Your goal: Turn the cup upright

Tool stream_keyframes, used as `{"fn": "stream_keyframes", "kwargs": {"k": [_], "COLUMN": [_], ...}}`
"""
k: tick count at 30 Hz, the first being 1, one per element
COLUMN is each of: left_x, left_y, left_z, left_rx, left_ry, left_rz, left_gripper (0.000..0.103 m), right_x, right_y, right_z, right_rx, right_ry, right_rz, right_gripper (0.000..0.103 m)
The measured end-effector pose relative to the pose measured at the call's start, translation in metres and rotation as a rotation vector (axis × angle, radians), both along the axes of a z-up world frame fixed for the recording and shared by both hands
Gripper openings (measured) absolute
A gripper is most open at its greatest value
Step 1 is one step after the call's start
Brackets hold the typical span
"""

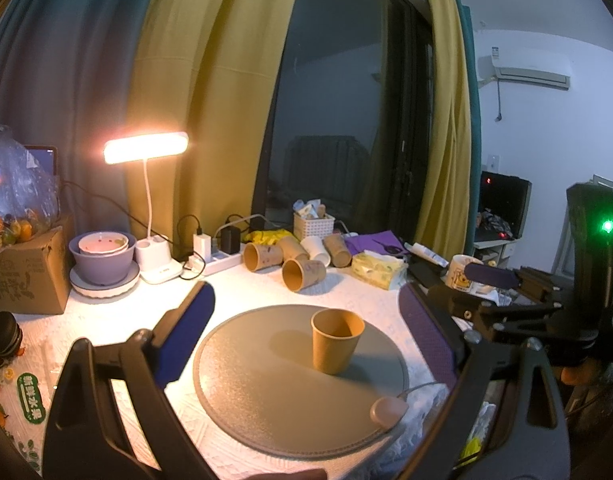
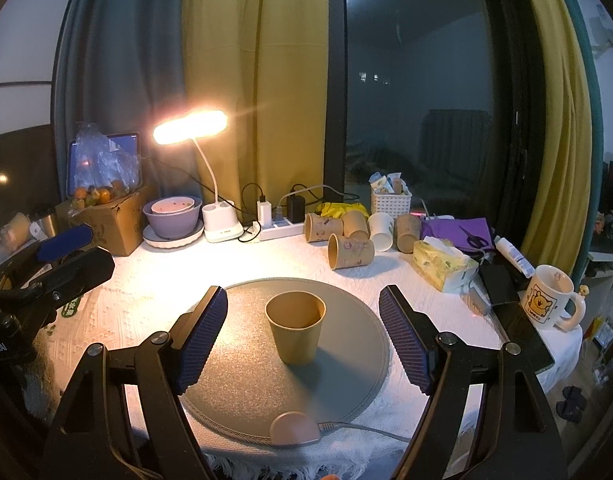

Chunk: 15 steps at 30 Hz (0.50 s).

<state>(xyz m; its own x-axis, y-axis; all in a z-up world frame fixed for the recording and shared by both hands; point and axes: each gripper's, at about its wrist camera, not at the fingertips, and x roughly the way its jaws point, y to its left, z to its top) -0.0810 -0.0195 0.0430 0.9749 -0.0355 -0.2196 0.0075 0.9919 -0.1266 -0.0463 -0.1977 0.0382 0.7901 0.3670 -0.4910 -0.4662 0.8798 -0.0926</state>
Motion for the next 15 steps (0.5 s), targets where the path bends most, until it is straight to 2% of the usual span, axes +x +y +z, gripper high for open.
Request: {"fn": "stream_keyframes", "kwargs": {"k": [11,15], "left_x": [0.0000,-0.0013], "left_y": [-0.0007,-0.0046], "left_z": [0.0003,-0.0027], "left_rx": [-0.001,-0.024], "left_ry": [0.000,0.005], "left_rz": [-0.001,-0.068], "left_gripper": [0.094,0.094], "right_x": [0.0012,0.0012], "right_y": [0.0006,0.0008], "right_z": [0.0003,0.0003], "right_rx": [0.001,-0.008], "right_ry": [0.002,0.001], "right_rz": [-0.001,-0.001], "right_gripper": [0.081,0.081]}}
